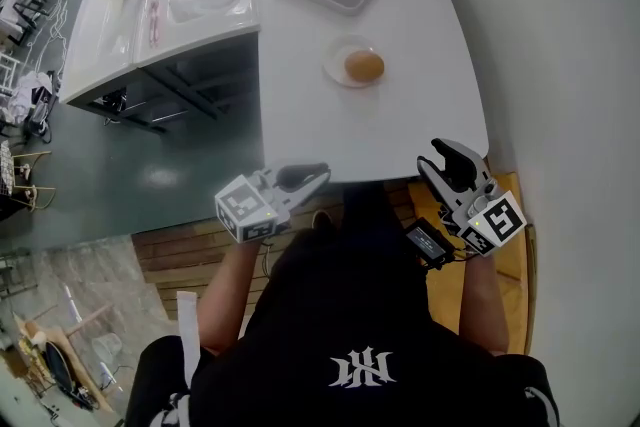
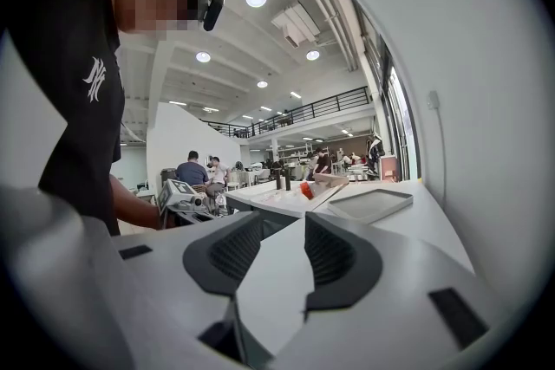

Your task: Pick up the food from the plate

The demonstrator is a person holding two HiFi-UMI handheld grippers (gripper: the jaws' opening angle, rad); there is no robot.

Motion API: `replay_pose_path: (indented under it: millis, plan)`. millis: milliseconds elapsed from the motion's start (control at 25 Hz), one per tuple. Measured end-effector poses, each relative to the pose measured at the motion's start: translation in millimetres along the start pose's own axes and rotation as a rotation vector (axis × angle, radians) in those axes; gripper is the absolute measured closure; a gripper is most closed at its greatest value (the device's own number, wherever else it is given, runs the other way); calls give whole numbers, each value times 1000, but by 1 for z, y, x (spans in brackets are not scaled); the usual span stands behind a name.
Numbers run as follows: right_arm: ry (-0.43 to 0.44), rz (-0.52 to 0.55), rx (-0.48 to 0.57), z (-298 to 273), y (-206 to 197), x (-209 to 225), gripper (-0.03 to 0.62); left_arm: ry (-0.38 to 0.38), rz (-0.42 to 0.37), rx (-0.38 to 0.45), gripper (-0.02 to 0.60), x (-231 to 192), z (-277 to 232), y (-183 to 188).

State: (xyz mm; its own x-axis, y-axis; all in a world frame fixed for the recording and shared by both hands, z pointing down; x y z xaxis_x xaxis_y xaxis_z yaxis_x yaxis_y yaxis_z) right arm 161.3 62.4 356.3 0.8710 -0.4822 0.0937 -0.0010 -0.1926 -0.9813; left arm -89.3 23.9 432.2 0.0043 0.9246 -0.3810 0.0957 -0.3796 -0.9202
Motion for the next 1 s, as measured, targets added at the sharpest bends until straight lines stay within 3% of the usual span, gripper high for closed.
replay_pose_path:
  millis: [360,1000]
  plan:
    - [10,3,-7,-29,3,25,456,-15,4,-29,571,-35,-15,8]
    - [71,12,-45,-99,-1,69,451,26,4,-24,571,-108,-31,27]
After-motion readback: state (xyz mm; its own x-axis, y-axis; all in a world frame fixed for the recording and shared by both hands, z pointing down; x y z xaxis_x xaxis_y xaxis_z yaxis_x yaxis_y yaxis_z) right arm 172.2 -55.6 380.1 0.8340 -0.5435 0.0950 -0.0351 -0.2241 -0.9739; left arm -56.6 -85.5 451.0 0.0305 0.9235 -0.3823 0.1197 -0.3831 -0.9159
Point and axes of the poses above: the fingertips, and each gripper's own axes: z backward along the fingers, x to its right, y out of its top, the point moved 6 cm from there along z, backward along the fingers, and after that the axes turned 10 degrees about -y, right-handed, at the moved point
